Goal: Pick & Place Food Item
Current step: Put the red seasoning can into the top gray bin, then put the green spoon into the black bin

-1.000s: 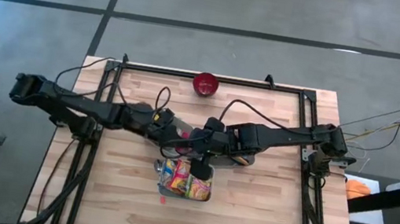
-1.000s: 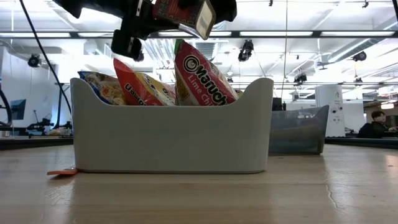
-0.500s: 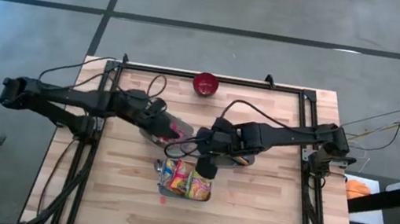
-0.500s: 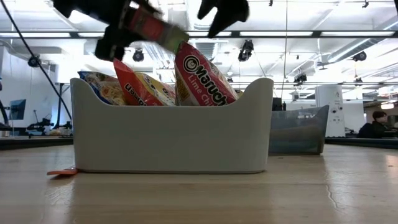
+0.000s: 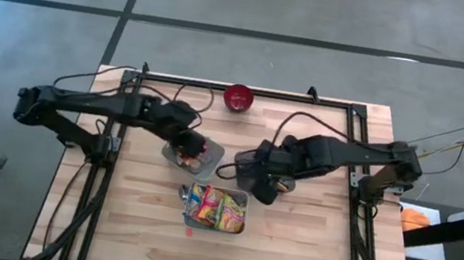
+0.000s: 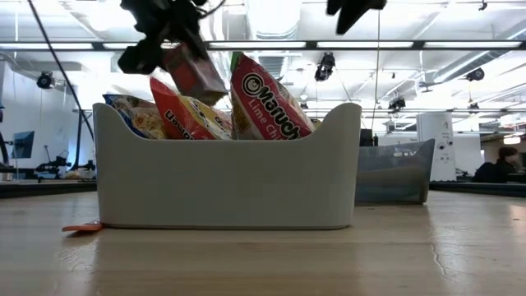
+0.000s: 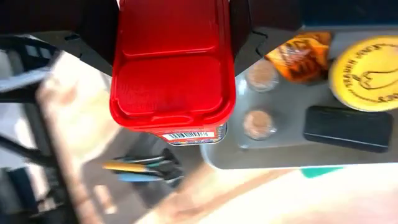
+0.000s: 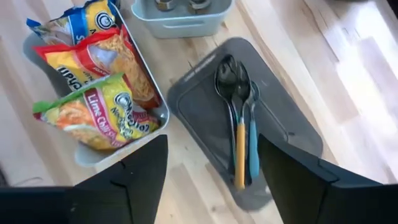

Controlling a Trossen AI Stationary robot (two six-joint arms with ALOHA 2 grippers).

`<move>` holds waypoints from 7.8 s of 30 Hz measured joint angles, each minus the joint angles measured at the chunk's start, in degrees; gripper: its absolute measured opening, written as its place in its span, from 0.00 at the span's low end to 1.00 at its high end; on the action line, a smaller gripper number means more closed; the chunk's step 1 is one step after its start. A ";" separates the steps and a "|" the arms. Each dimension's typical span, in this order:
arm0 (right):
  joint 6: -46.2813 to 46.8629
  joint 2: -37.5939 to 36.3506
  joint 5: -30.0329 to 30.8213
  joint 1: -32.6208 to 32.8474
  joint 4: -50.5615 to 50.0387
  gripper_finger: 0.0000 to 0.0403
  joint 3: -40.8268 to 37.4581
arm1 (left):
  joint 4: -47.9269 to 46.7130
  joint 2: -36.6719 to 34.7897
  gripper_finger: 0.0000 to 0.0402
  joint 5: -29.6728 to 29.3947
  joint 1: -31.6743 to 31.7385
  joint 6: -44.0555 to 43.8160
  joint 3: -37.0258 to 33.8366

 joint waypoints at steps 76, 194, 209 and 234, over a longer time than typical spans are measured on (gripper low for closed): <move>2.26 -6.18 0.50 2.41 2.24 0.48 -0.07 | 2.68 19.00 0.51 0.14 -2.25 3.53 -1.02; -15.32 -9.27 0.22 2.15 -5.50 0.48 -0.17 | -13.26 16.34 0.44 -13.12 22.97 73.95 -4.99; -8.20 -9.31 -2.86 2.15 -5.36 0.48 -0.17 | -9.27 16.16 0.44 -1.19 18.66 91.96 -8.23; -6.88 -9.31 -6.23 2.15 -5.36 0.48 -0.15 | -1.02 16.90 0.45 -2.70 24.31 86.89 -10.84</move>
